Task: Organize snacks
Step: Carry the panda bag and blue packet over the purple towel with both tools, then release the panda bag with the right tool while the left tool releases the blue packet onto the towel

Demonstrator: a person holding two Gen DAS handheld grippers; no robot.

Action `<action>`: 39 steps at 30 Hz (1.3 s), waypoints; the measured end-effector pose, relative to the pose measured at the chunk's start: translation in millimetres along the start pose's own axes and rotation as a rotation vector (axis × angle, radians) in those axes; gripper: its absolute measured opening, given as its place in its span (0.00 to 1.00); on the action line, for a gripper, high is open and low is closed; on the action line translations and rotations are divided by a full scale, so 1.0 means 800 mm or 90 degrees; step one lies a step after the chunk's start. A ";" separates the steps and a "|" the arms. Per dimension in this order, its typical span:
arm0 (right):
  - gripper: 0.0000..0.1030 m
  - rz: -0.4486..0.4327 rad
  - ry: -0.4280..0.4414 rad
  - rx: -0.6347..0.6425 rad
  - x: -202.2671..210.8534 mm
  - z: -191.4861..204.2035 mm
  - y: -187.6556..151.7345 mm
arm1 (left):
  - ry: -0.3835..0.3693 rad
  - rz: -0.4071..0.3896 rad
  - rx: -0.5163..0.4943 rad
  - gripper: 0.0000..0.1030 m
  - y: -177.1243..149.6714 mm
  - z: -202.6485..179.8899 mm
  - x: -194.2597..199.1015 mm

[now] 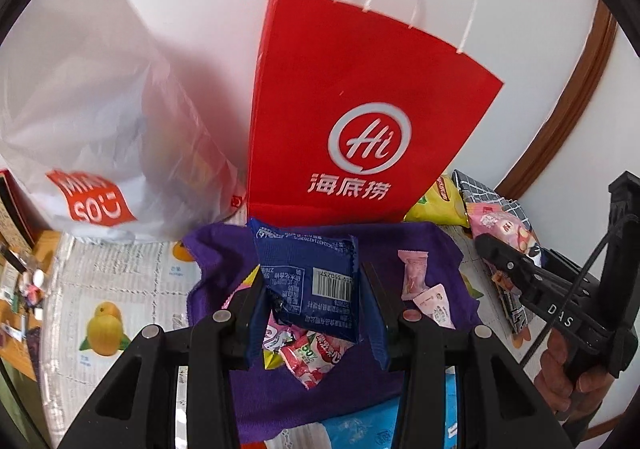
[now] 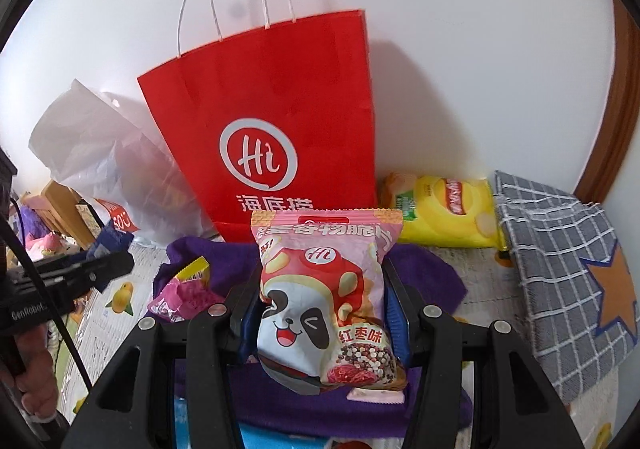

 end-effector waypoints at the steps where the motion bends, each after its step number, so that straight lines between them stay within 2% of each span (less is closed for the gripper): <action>1: 0.50 0.003 0.005 0.000 -0.007 0.000 -0.005 | 0.002 0.009 0.006 0.39 0.000 0.005 -0.005; 4: 0.50 0.033 0.006 0.019 -0.028 0.003 -0.013 | 0.001 0.012 0.019 0.39 0.000 0.017 -0.011; 16: 0.50 0.061 -0.017 0.026 -0.053 -0.025 -0.027 | 0.024 0.043 0.042 0.39 -0.008 0.043 -0.040; 29: 0.50 0.052 -0.033 0.022 -0.039 -0.050 -0.022 | 0.034 0.042 0.031 0.39 -0.009 0.039 -0.041; 39: 0.50 0.089 0.002 0.035 -0.061 -0.026 -0.036 | 0.040 0.045 0.032 0.39 -0.009 0.041 -0.044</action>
Point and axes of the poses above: each gripper's, at about its wrist camera, not at the fingertips, and x roughly against the way its jaws point, z to its left, y to its top, the point moved 2 cm from there along -x, roughly the way its jaws point, and after that the axes turned 5 degrees about -z, right-handed, at the moved point
